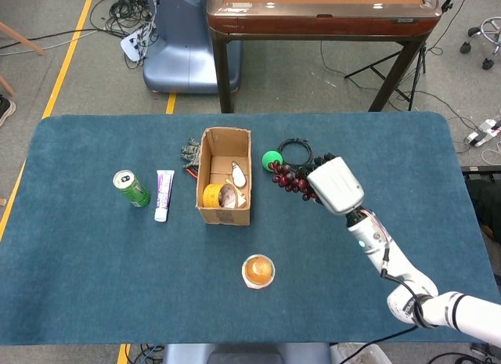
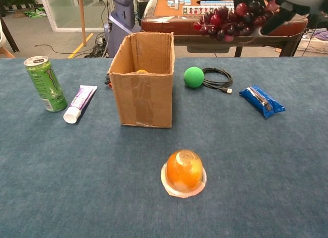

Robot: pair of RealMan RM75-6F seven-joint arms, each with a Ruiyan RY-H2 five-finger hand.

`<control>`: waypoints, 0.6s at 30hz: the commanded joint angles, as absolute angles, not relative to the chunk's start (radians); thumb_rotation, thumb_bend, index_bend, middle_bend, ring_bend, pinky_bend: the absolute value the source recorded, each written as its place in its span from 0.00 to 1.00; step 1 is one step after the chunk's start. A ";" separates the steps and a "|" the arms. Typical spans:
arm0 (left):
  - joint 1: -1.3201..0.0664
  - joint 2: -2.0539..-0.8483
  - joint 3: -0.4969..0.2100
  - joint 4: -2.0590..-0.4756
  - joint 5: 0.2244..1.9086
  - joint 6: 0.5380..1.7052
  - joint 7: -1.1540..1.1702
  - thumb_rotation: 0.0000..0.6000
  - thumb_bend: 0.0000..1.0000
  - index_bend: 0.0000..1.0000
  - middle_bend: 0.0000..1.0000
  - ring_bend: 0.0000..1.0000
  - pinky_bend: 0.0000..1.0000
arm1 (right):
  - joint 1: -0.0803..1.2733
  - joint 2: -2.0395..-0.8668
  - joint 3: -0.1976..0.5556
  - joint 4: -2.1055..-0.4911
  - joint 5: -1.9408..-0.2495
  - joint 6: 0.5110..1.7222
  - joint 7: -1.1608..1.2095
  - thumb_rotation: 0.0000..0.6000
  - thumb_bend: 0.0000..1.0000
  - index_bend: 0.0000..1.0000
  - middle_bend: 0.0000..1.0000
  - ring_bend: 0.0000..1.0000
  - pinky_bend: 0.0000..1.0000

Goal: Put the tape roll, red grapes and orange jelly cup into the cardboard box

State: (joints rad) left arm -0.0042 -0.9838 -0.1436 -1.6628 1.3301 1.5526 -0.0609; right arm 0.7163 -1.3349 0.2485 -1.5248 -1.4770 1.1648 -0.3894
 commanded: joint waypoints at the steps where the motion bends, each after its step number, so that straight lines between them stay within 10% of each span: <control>1: -0.004 -0.983 -0.141 -1.666 1.332 1.551 -0.055 1.00 0.33 0.43 0.44 0.34 0.53 | 0.763 -1.350 0.279 -1.524 -1.433 1.114 -0.437 1.00 0.41 0.65 0.70 0.60 0.64; 18: 0.001 -0.972 -0.142 -1.670 1.341 1.557 -0.097 1.00 0.33 0.43 0.44 0.34 0.53 | 0.969 -1.603 0.345 -1.298 -1.294 0.988 -0.474 1.00 0.38 0.65 0.67 0.58 0.64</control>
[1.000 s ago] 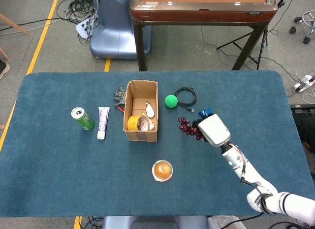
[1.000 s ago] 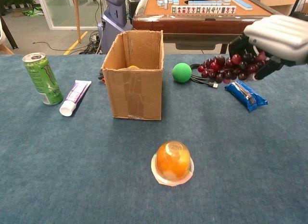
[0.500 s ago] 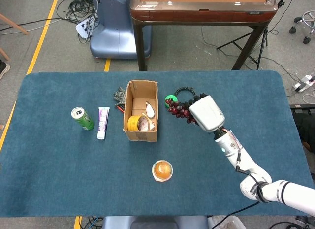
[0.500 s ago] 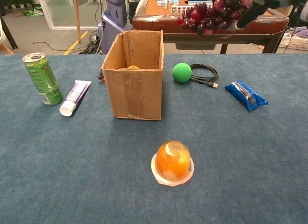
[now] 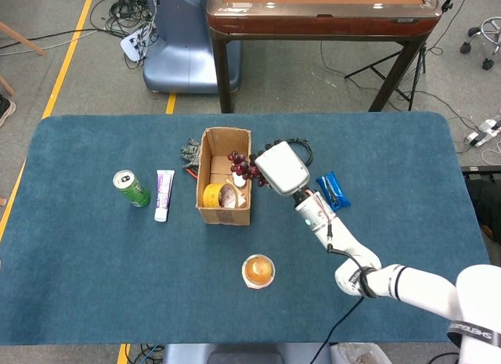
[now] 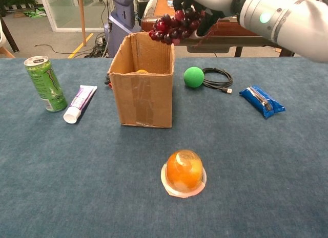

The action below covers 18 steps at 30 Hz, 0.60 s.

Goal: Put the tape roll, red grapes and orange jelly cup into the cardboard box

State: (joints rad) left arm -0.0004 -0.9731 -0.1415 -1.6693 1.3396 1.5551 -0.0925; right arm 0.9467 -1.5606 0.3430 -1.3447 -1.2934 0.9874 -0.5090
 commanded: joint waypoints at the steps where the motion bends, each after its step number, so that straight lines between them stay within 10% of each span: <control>1: 0.002 -0.971 -0.141 -1.670 1.343 1.558 -0.100 1.00 0.33 0.43 0.44 0.34 0.53 | 0.974 -1.616 0.343 -1.281 -1.300 0.992 -0.463 1.00 0.35 0.64 0.66 0.57 0.64; 7: 0.003 -0.969 -0.139 -1.669 1.347 1.557 -0.105 1.00 0.33 0.43 0.44 0.34 0.53 | 0.994 -1.661 0.325 -1.217 -1.342 1.014 -0.390 1.00 0.01 0.37 0.47 0.40 0.58; 18: 0.000 -0.974 -0.137 -1.666 1.345 1.554 -0.094 1.00 0.33 0.43 0.44 0.34 0.53 | 0.969 -1.591 0.285 -1.308 -1.405 1.060 -0.337 1.00 0.00 0.19 0.29 0.27 0.48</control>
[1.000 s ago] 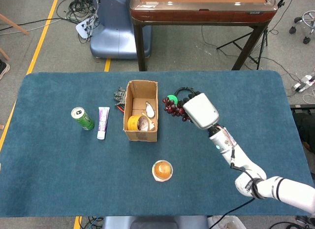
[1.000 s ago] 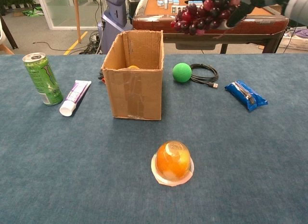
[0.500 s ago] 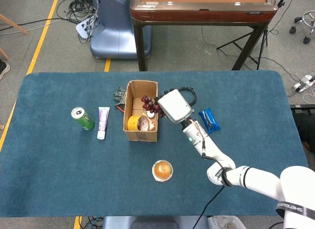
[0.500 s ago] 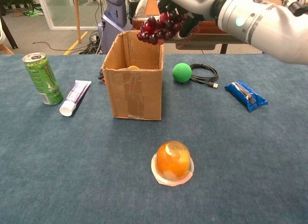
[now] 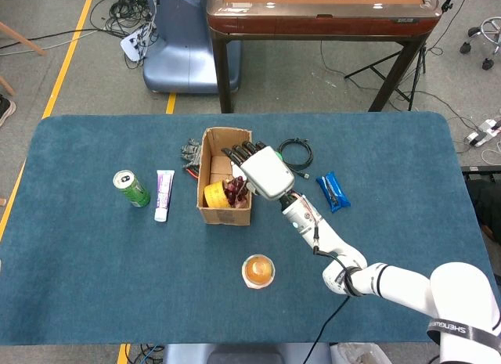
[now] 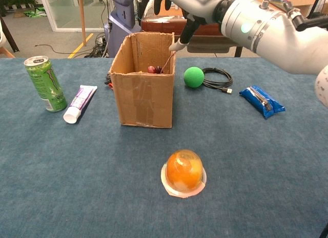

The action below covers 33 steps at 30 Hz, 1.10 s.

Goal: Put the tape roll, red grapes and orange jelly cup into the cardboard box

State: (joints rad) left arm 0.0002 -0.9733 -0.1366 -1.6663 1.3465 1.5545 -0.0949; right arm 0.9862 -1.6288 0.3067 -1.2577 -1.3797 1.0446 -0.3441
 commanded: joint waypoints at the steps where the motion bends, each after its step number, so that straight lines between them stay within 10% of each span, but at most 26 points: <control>1: 0.000 -0.974 -0.137 -1.666 1.345 1.554 -0.093 1.00 0.33 0.43 0.44 0.34 0.53 | 0.961 -1.574 0.273 -1.329 -1.420 1.067 -0.342 1.00 0.00 0.19 0.29 0.27 0.48; 17: -0.005 -0.982 -0.142 -1.662 1.326 1.547 -0.070 1.00 0.33 0.43 0.44 0.34 0.53 | 0.820 -1.321 0.060 -1.660 -1.667 1.159 -0.388 1.00 0.00 0.25 0.40 0.28 0.49; 27: -0.007 -0.985 -0.143 -1.657 1.319 1.540 -0.066 1.00 0.33 0.43 0.44 0.34 0.53 | 0.800 -1.278 0.011 -1.734 -1.643 1.055 -0.420 1.00 0.00 0.26 0.91 0.77 0.83; 33: -0.006 -0.984 -0.143 -1.657 1.318 1.540 -0.070 1.00 0.33 0.43 0.44 0.34 0.53 | 0.811 -1.283 0.000 -1.753 -1.586 0.954 -0.452 1.00 0.00 0.26 1.00 0.86 0.90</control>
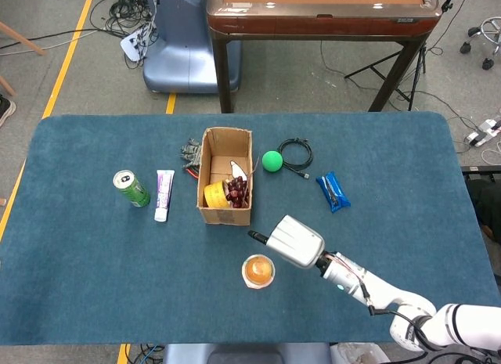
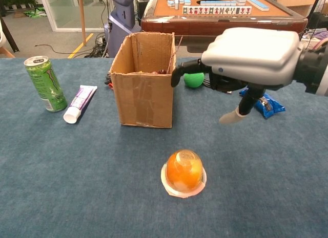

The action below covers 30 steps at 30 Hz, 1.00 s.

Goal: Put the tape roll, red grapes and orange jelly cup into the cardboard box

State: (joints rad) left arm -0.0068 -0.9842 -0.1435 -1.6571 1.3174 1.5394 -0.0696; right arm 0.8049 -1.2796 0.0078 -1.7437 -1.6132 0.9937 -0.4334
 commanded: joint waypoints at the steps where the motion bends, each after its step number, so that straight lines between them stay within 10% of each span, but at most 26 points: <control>1: -0.006 -0.984 -0.143 -1.657 1.318 1.541 -0.071 1.00 0.33 0.43 0.44 0.34 0.53 | 0.812 -1.284 -0.001 -1.755 -1.576 0.940 -0.455 1.00 0.00 0.26 1.00 0.88 0.91; 30: -0.006 -0.982 -0.144 -1.656 1.317 1.538 -0.079 1.00 0.33 0.43 0.44 0.34 0.53 | 0.891 -1.399 0.001 -1.698 -1.362 0.697 -0.507 1.00 0.00 0.27 1.00 0.97 0.97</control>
State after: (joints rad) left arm -0.0052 -0.9818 -0.1437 -1.6565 1.3174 1.5385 -0.0786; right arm 0.8870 -1.3907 0.0005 -1.7063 -1.3688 0.7039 -0.5083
